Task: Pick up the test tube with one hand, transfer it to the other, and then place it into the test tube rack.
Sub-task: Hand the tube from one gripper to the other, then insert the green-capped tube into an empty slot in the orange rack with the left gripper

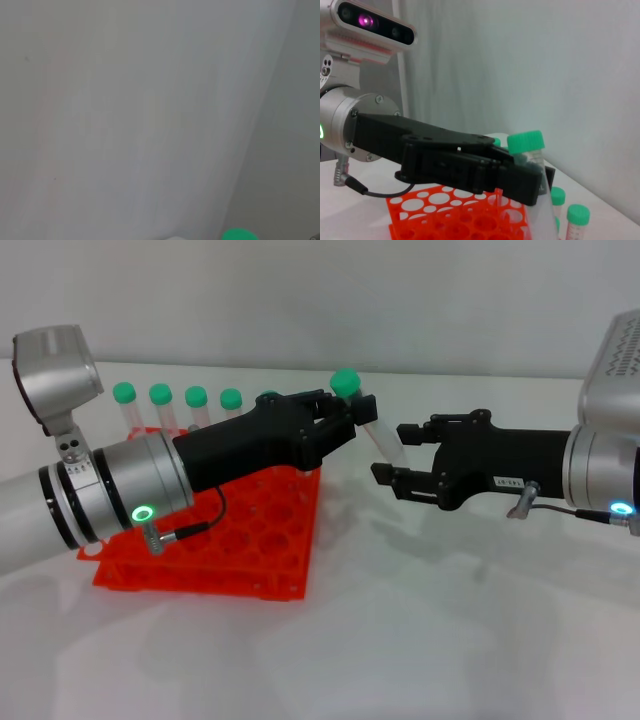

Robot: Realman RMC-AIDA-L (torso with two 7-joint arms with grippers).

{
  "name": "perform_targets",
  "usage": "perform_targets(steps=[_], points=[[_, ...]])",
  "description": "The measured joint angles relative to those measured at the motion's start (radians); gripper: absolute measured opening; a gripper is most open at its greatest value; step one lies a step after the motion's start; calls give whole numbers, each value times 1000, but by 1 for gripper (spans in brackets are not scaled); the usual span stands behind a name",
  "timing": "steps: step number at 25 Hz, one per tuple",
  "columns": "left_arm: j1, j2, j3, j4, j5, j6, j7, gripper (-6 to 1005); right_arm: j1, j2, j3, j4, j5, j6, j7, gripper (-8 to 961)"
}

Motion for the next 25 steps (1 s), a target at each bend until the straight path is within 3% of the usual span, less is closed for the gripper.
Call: perform_targets(steps=[2, 5, 10, 16, 25], points=[[0, -1, 0, 0, 0, -2, 0, 208, 0, 0, 1, 1, 0, -1, 0, 438], [3, -1, -1, 1, -1, -3, 6, 209, -6, 1, 17, 2, -1, -7, 0, 677], [40, 0, -29, 24, -5, -16, 47, 210, -39, -1, 96, 4, -3, -8, -8, 764], [142, -3, -38, 105, -27, -59, 89, 212, -61, -1, 179, 28, -3, -9, -10, 868], [217, -4, -36, 112, -81, -73, 139, 215, -59, -1, 223, 56, -2, -19, -11, 863]])
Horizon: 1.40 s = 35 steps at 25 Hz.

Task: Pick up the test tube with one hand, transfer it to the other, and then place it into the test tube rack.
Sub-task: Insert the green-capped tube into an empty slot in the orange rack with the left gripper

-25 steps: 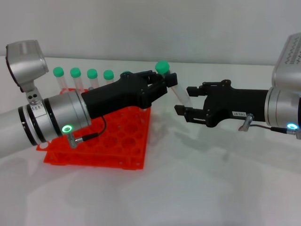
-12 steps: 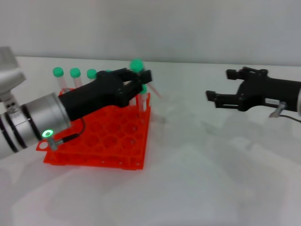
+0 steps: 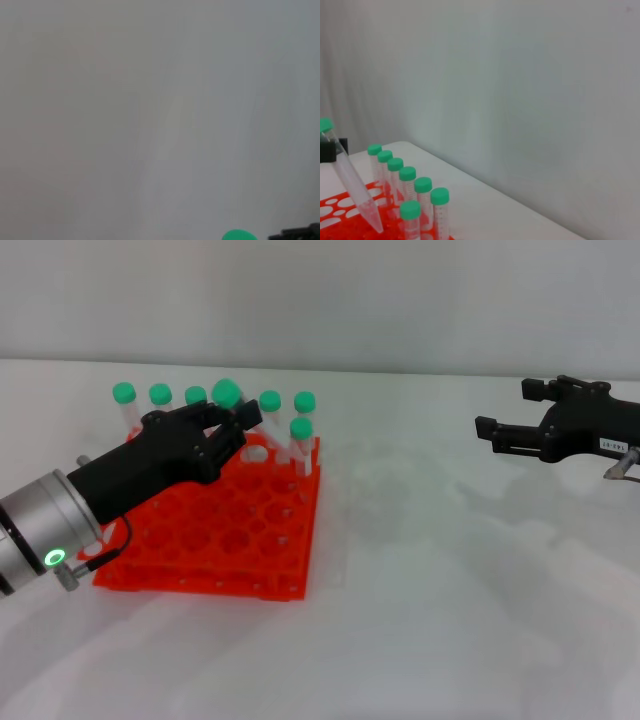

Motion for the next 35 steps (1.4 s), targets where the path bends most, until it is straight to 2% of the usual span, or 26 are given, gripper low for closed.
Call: perform_targets(steps=[13, 35], points=[[-16, 0, 6, 0, 6, -157, 15, 219, 6, 4, -9, 20, 9, -16, 9, 860], [-38, -1, 60, -16, 0, -266, 16, 226, 42, 3, -10, 44, 10, -29, 11, 860]])
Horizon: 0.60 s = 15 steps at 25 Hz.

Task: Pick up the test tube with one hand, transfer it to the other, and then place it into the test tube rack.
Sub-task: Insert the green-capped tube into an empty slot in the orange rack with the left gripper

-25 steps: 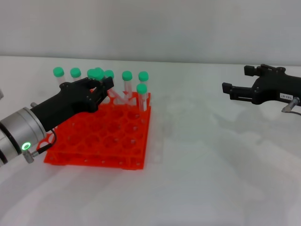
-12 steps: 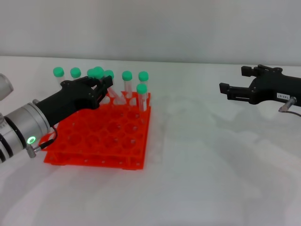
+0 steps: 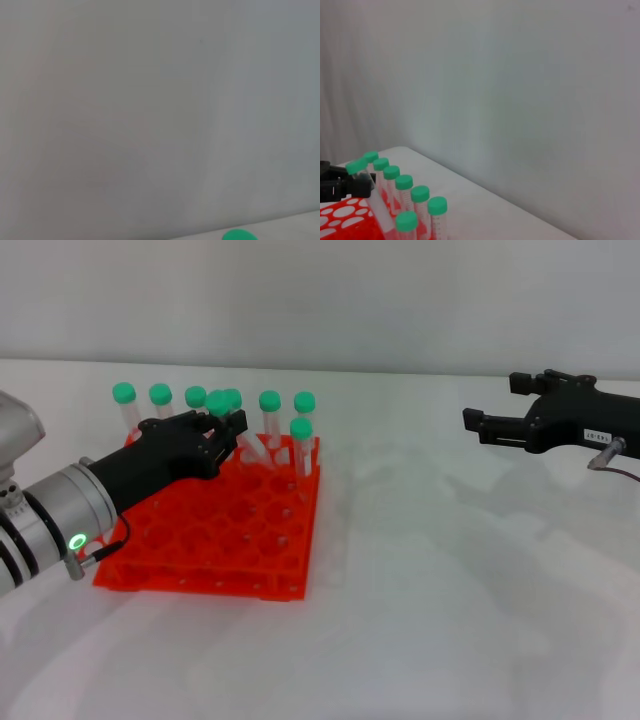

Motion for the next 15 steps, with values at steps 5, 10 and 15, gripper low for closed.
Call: perform_targets(steps=[5, 10, 15], points=[[-7, 0, 1, -17, -2, -5, 0, 227, 2, 0, 1, 10, 0, -3, 0, 860], [-31, 0, 1, -47, -3, -19, 0, 229, 1, 0, 1, 12, 0, -3, 0, 860], [-74, 0, 1, -99, 0, -42, -1, 230, 2, 0, 1, 21, 0, -6, 0, 859]])
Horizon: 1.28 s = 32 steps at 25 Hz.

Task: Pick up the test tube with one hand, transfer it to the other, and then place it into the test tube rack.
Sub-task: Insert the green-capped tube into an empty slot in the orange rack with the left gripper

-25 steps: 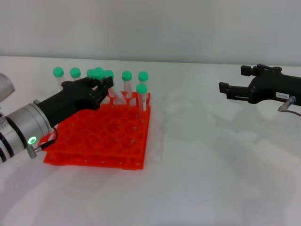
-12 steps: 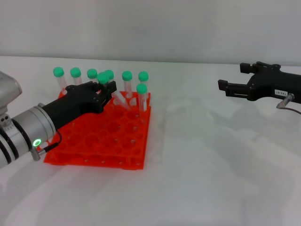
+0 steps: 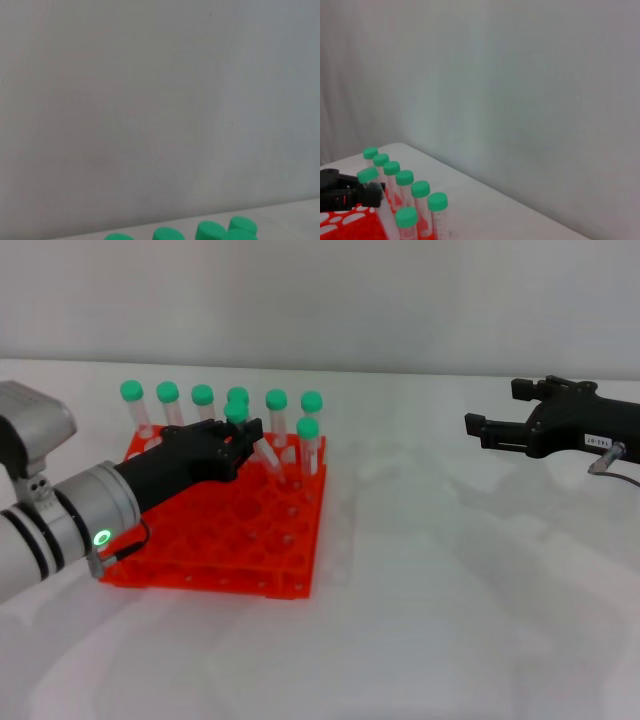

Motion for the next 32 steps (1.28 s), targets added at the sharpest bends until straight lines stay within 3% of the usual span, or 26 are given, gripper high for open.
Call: perform_targets(steps=[7, 18, 26, 32], points=[[-47, 1, 2, -44, 18, -40, 1, 233, 1, 1, -1, 5, 0, -6, 0, 859], [-66, 2, 35, -38, 36, -86, 13, 236, 27, 0, 1, 39, -1, -12, -4, 859], [-39, -1, 36, 6, 29, -67, 70, 433, 31, -1, 6, 43, -8, -20, -6, 860], [90, -2, 36, 88, -43, 53, 168, 682, 28, -2, 9, 43, -4, -21, -9, 860]])
